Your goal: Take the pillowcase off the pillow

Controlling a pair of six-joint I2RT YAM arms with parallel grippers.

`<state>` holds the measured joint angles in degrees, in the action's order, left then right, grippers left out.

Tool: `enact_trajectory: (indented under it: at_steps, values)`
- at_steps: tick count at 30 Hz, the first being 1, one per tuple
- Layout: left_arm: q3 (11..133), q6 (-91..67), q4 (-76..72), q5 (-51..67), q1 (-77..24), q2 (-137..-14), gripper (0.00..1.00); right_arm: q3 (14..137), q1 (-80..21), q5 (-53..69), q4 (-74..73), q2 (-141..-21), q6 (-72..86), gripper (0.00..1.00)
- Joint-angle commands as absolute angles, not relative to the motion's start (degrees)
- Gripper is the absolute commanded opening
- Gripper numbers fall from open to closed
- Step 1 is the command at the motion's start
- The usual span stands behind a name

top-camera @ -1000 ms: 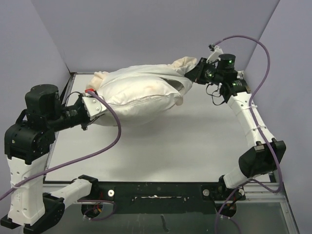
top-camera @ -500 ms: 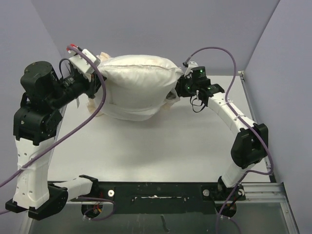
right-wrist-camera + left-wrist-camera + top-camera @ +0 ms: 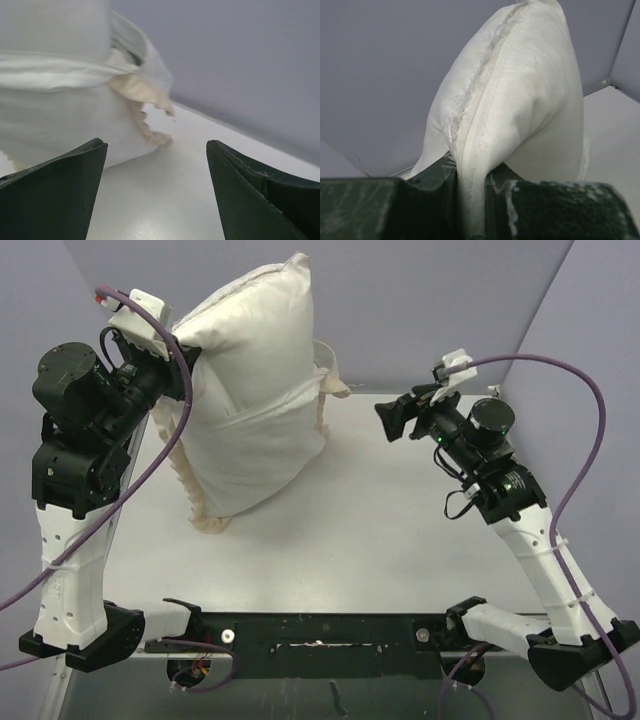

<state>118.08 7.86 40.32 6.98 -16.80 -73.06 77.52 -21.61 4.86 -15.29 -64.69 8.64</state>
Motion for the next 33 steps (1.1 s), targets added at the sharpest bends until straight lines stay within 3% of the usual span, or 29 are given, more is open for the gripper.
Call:
enact_trajectory:
  at_steps: [1, 9, 16, 21, 27, 33]
  values:
    - [119.57, 5.12, 29.01, 5.50, -16.70, -71.01, 0.00, 75.97, -33.32, 13.05, -6.85, -64.26, -6.25, 0.83]
    - [118.27, 5.59, 34.15, 8.92, -16.64, -69.14, 0.00, 84.38, -60.67, 5.14, -9.28, -77.77, -36.58, 0.91]
    - [118.46, 5.89, 36.70, 11.11, -16.59, -67.98, 0.00, 95.07, -65.75, 2.12, -11.18, -86.50, -45.39, 0.90]
    - [117.18, 6.10, 36.64, 12.10, -16.58, -67.00, 0.00, 96.33, -69.54, -2.72, -7.25, -88.02, -52.03, 0.86]
    - [116.58, 6.24, 36.65, 12.76, -16.55, -66.19, 0.00, 98.43, -70.15, -4.57, -5.08, -91.50, -54.65, 0.79]
    - [117.42, 6.02, 37.26, 12.94, -16.61, -65.78, 0.00, 101.72, -68.50, -2.53, -9.96, -97.21, -50.95, 0.53]
